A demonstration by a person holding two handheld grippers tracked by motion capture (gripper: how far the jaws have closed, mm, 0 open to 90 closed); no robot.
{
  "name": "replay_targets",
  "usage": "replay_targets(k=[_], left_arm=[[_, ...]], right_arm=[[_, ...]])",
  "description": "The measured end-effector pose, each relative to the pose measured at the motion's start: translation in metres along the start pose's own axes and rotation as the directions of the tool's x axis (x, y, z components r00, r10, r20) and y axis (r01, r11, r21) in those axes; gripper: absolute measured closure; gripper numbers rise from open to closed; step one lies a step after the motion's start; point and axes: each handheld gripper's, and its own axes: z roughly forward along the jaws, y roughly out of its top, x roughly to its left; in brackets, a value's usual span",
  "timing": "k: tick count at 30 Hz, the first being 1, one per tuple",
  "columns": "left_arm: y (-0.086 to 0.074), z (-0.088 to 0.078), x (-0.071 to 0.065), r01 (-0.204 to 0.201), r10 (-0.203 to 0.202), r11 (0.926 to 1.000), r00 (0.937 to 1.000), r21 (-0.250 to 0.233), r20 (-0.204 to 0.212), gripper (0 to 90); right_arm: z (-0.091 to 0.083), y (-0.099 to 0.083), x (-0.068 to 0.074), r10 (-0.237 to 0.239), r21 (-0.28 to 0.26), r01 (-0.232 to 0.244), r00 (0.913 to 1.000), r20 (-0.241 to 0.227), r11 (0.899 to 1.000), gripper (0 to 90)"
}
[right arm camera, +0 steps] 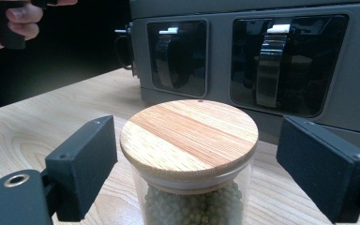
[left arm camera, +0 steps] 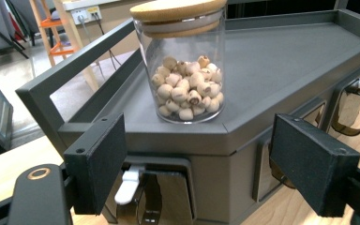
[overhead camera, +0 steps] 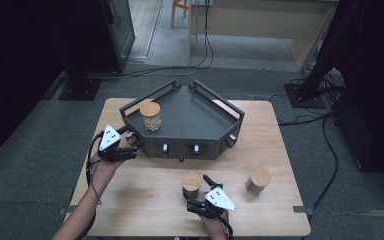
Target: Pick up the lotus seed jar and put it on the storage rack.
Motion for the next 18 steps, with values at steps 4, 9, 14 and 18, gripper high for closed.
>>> replay_targets(k=[4, 9, 14, 18], left_arm=[[-0.004, -0.003, -0.001, 0.004, -0.004, 1.0000, 1.0000, -0.004, 0.007, 18.7], [-0.008, -0.011, -0.007, -0.023, 0.023, 0.9997, 0.9997, -0.003, -0.006, 18.7], [-0.013, -0.018, -0.009, -0.023, 0.023, 0.9997, 0.9997, -0.002, -0.013, 18.6], [-0.016, -0.023, -0.009, -0.008, 0.008, 0.9998, 1.0000, -0.016, -0.002, 18.7]], right_arm=[[0.000, 0.000, 0.000, -0.002, 0.000, 0.002, 1.0000, 0.000, 1.000, 12.4], [0.000, 0.000, 0.000, 0.001, 0.001, -0.001, 1.0000, 0.002, 1.000, 12.4], [0.000, 0.000, 0.000, -0.001, 0.002, 0.001, 1.0000, 0.001, 1.000, 12.4], [0.000, 0.000, 0.001, -0.001, 0.000, 0.001, 1.0000, 0.003, 1.000, 12.4]])
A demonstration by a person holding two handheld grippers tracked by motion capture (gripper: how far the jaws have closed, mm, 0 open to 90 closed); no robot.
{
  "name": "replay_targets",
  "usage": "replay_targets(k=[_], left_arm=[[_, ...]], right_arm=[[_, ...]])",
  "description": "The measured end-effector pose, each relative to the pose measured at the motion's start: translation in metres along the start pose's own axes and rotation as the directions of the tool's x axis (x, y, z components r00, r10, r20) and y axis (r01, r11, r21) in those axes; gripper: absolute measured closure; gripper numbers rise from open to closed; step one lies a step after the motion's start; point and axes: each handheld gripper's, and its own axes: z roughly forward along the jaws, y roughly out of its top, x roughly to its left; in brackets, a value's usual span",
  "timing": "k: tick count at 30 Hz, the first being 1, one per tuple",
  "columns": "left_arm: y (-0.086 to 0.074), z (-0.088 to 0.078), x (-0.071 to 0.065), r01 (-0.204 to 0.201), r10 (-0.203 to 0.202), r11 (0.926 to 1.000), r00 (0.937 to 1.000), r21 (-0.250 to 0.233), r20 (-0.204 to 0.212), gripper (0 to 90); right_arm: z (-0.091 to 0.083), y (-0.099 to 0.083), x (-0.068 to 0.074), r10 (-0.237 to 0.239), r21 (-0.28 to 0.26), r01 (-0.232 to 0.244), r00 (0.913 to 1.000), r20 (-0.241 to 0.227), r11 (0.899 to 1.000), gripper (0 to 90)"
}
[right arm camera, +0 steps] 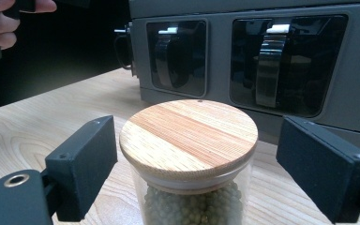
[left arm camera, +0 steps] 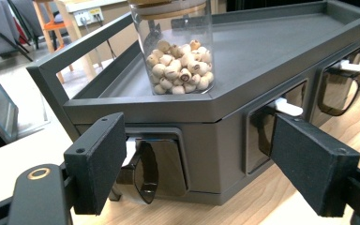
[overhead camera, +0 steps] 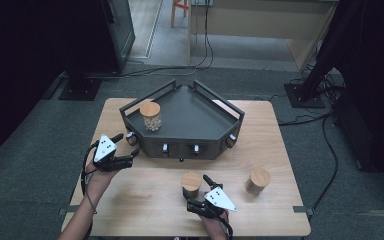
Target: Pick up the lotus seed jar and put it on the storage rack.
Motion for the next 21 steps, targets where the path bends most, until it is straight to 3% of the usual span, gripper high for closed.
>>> replay_targets(k=[6, 21], left_arm=[[-0.006, -0.002, 0.001, 0.034, -0.034, 0.9994, 0.9993, 0.000, 0.019, 18.7], [-0.033, -0.008, -0.011, 0.093, -0.093, 0.9956, 0.9955, 0.012, 0.019, 18.7]], right_arm=[[0.000, 0.000, 0.000, 0.000, 0.002, 0.000, 1.0000, 0.000, 1.000, 12.4], [0.001, 0.001, 0.000, 0.001, 0.006, -0.001, 1.0000, -0.001, 1.000, 12.5]])
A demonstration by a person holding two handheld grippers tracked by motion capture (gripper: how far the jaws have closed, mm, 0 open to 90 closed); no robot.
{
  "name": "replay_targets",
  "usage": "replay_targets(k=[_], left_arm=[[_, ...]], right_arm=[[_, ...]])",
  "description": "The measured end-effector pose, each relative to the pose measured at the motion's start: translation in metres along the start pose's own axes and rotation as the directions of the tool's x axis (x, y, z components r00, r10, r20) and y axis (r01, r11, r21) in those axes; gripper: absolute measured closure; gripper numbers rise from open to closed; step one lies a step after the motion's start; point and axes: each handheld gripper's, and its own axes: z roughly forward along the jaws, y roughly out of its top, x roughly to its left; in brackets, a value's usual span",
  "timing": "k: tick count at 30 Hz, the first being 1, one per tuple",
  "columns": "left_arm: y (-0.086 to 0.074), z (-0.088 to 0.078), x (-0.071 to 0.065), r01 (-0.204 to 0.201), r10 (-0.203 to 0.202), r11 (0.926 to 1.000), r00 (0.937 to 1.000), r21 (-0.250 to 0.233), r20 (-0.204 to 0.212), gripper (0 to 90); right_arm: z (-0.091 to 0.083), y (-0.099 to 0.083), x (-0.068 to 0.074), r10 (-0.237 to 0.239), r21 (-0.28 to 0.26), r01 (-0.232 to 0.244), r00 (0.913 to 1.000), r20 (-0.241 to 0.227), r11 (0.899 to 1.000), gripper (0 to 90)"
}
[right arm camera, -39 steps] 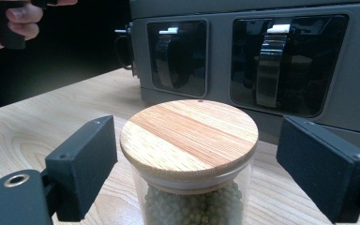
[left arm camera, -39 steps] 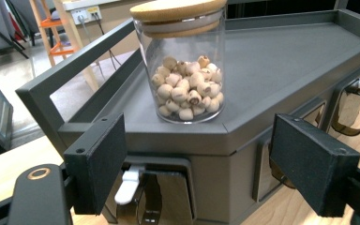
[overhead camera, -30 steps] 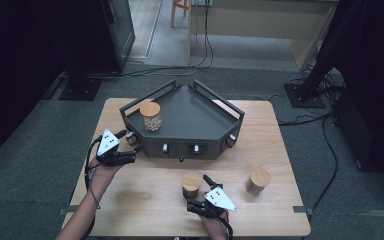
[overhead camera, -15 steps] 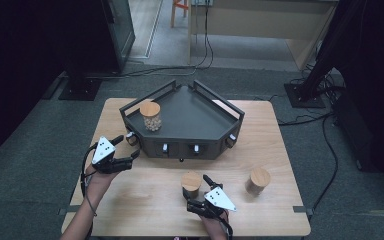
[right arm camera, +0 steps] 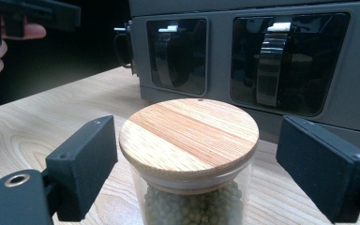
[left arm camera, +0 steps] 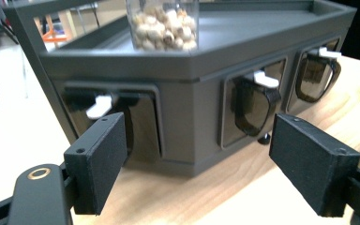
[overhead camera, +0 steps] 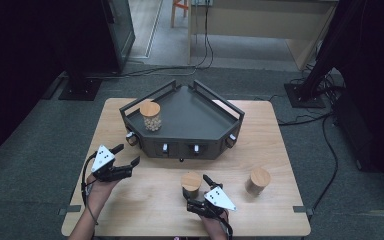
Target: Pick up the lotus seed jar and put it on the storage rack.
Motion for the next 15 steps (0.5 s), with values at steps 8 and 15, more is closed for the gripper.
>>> replay_targets(k=[8, 15], left_arm=[[-0.009, 0.000, -0.002, 0.025, -0.025, 0.9996, 0.9997, 0.009, 0.005, 18.7], [-0.012, -0.001, -0.005, 0.027, -0.027, 0.9996, 0.9995, 0.011, 0.016, 18.7]], right_arm=[[0.000, 0.001, 0.000, -0.003, 0.004, 0.003, 1.0000, -0.001, 1.000, 12.5], [0.001, 0.001, 0.000, -0.002, 0.008, 0.002, 1.0000, -0.003, 1.000, 12.5]])
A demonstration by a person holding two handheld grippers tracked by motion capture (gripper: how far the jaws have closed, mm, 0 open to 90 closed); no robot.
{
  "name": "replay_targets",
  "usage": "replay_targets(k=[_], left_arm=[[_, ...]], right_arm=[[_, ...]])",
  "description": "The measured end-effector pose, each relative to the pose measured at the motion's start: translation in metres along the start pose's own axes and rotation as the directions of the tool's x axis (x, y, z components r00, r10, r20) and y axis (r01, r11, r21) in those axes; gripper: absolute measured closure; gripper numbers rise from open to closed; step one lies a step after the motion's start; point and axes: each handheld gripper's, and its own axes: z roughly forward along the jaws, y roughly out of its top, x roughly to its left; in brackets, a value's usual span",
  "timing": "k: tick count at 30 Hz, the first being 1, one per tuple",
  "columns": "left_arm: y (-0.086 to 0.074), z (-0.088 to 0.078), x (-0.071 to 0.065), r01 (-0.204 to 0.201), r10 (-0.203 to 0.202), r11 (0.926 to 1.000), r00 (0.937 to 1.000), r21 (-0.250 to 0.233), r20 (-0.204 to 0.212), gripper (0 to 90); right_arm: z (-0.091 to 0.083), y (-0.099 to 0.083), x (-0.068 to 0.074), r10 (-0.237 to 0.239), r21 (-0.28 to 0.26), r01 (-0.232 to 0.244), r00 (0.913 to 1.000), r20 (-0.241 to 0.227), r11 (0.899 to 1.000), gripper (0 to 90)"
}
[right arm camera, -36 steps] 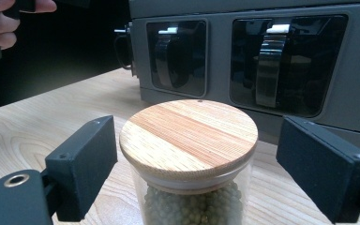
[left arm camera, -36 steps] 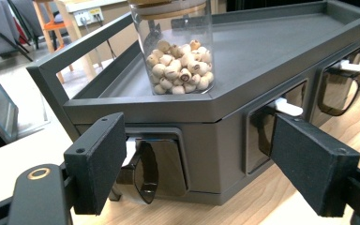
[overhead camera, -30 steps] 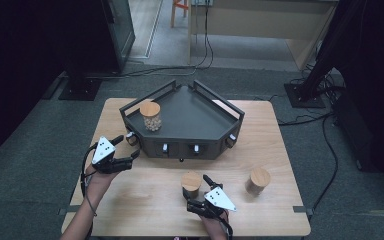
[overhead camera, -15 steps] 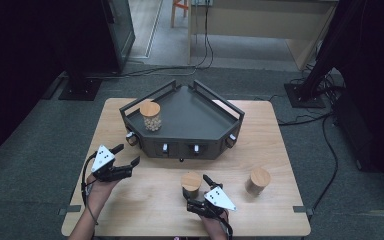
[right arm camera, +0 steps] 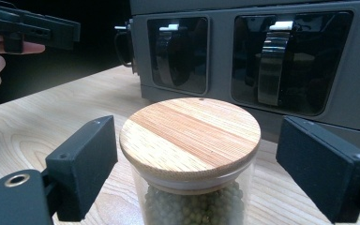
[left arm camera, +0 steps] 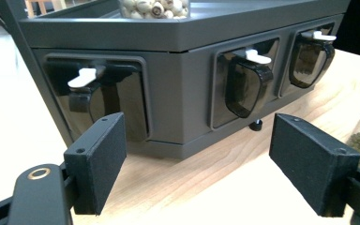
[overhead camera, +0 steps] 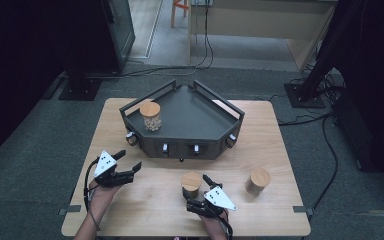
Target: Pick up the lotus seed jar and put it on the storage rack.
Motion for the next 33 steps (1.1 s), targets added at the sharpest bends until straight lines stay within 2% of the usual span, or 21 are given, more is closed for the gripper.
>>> replay_targets(k=[8, 11, 13, 15, 18, 22, 28, 33], left_arm=[[-0.009, -0.002, -0.007, 0.005, -0.005, 1.0000, 1.0000, 0.000, 0.004, 18.7], [-0.014, -0.003, -0.007, 0.022, -0.022, 0.9997, 0.9997, -0.007, 0.012, 18.7], [-0.015, -0.003, -0.008, 0.016, -0.016, 0.9999, 0.9998, 0.001, 0.015, 18.7], [-0.017, -0.003, -0.007, 0.025, -0.025, 0.9997, 0.9994, 0.003, 0.024, 18.7], [-0.019, -0.004, -0.004, 0.061, -0.061, 0.9981, 0.9969, -0.004, 0.050, 18.7], [-0.021, -0.006, -0.006, 0.048, -0.048, 0.9989, 0.9976, -0.001, 0.051, 18.7], [-0.023, -0.007, -0.009, 0.020, -0.022, 0.9992, 0.9985, 0.033, 0.049, 18.7], [-0.024, -0.006, -0.007, 0.028, -0.030, 0.9990, 0.9984, 0.034, 0.049, 18.7]], right_arm=[[0.002, 0.003, 0.001, -0.018, 0.016, 0.018, 0.9998, -0.002, 1.000, 12.5], [0.003, 0.004, 0.002, -0.029, 0.022, 0.029, 0.9996, -0.002, 0.999, 12.5], [0.004, 0.005, 0.003, -0.034, 0.026, 0.034, 0.9994, 0.000, 0.999, 12.5], [0.005, 0.005, 0.004, -0.033, 0.030, 0.033, 0.9995, 0.002, 0.999, 12.5], [0.005, 0.006, 0.004, -0.033, 0.034, 0.033, 0.9994, 0.005, 0.999, 12.5], [0.006, 0.008, 0.004, -0.036, 0.046, 0.036, 0.9993, 0.008, 0.998, 12.7], [0.008, 0.011, 0.006, -0.047, 0.062, 0.046, 0.9989, 0.008, 0.997, 13.7], [0.009, 0.012, 0.007, -0.054, 0.071, 0.053, 0.9985, 0.008, 0.996, 13.8]])
